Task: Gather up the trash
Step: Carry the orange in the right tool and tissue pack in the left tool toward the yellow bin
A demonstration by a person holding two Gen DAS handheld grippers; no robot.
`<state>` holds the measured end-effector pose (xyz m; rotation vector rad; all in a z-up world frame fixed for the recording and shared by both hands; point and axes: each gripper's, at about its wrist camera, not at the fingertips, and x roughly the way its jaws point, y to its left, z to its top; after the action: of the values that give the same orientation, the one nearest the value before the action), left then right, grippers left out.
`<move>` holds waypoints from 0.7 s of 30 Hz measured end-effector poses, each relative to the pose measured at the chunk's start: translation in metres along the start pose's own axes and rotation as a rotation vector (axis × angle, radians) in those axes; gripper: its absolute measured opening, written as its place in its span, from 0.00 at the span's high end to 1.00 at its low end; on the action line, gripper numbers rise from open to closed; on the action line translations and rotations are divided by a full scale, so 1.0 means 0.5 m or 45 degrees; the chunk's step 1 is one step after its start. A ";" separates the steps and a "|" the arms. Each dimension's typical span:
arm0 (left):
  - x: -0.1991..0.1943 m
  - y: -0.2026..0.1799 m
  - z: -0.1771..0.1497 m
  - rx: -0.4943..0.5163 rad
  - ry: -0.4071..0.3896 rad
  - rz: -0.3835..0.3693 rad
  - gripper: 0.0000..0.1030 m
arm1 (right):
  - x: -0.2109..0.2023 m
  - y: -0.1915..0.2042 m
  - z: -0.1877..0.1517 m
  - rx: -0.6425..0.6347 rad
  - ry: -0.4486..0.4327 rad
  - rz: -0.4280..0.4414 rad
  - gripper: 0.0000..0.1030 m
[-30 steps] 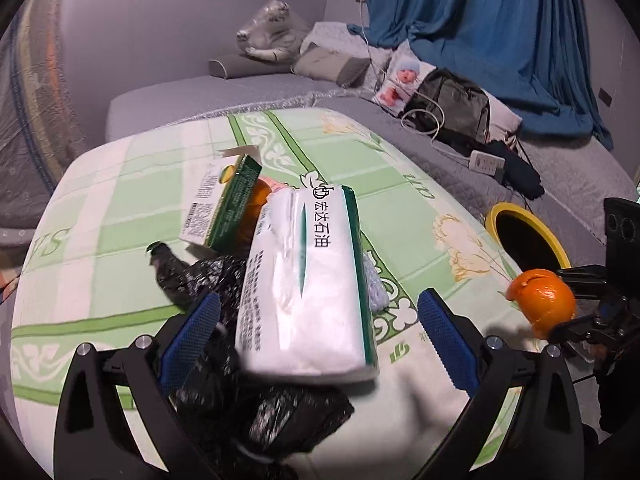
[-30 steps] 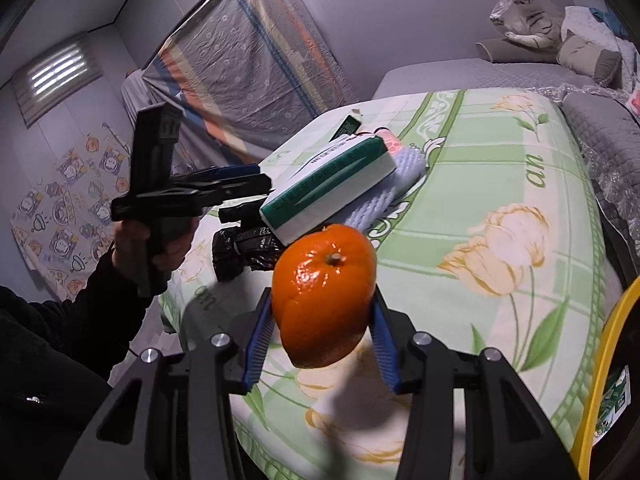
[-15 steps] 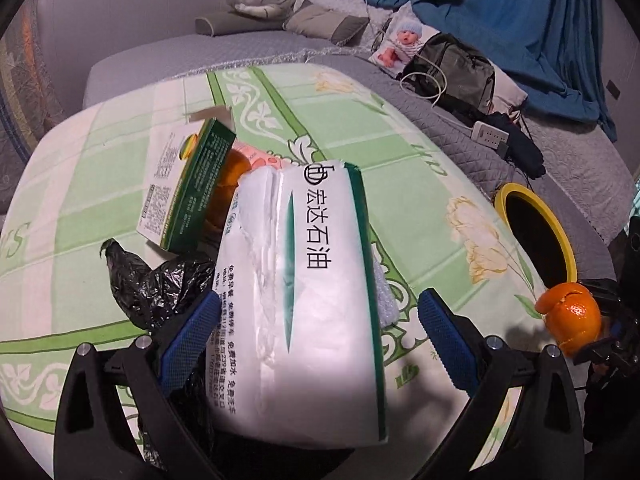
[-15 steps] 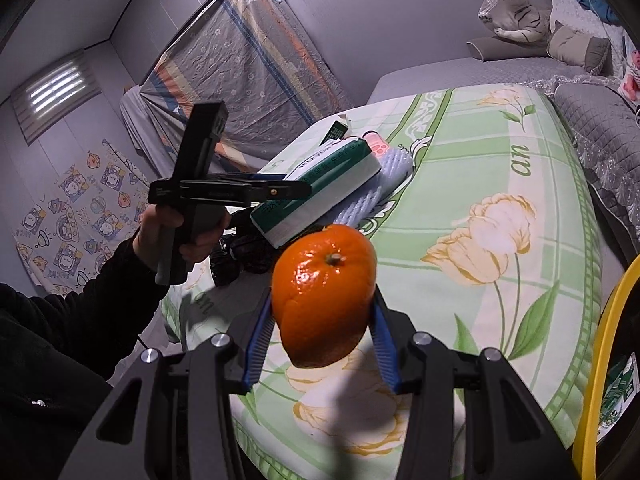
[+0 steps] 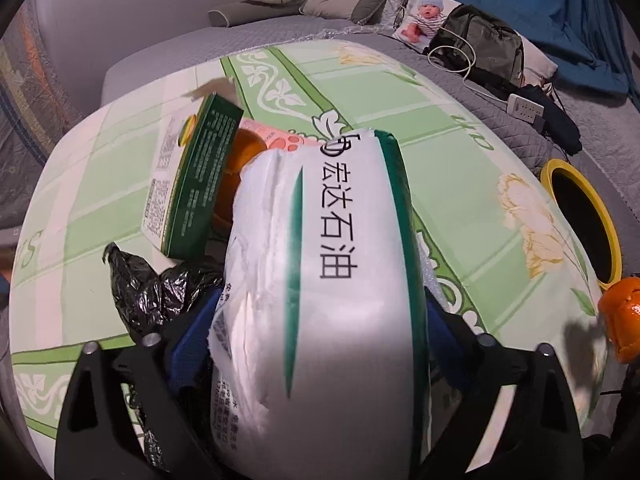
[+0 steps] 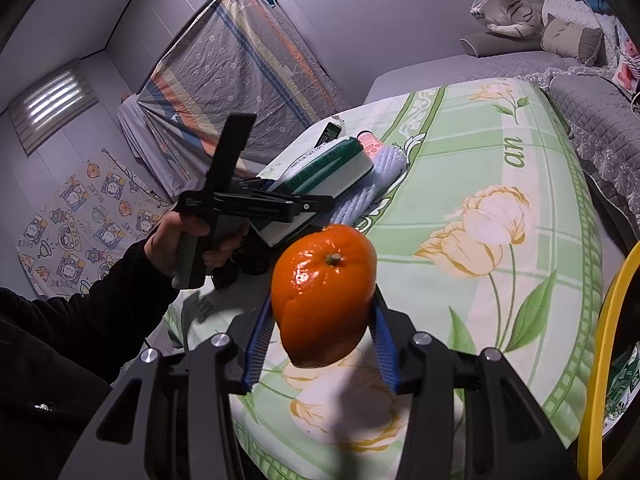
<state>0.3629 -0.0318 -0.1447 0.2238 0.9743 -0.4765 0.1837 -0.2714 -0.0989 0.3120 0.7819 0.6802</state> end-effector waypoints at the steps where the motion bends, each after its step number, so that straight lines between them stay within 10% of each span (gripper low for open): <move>1: -0.003 0.001 -0.002 -0.002 -0.011 0.001 0.19 | -0.002 0.001 0.000 0.002 -0.001 -0.003 0.58; 6: -0.046 0.003 -0.016 -0.003 -0.082 -0.012 0.41 | -0.007 0.005 0.001 0.009 -0.002 -0.017 0.58; 21: -0.341 0.039 -0.099 -0.077 -0.552 -0.160 0.43 | 0.001 0.053 0.029 -0.030 -0.019 -0.002 0.58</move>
<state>0.2556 0.0532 -0.0303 0.0013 0.5785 -0.5808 0.1825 -0.2516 -0.0762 0.2950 0.7598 0.6846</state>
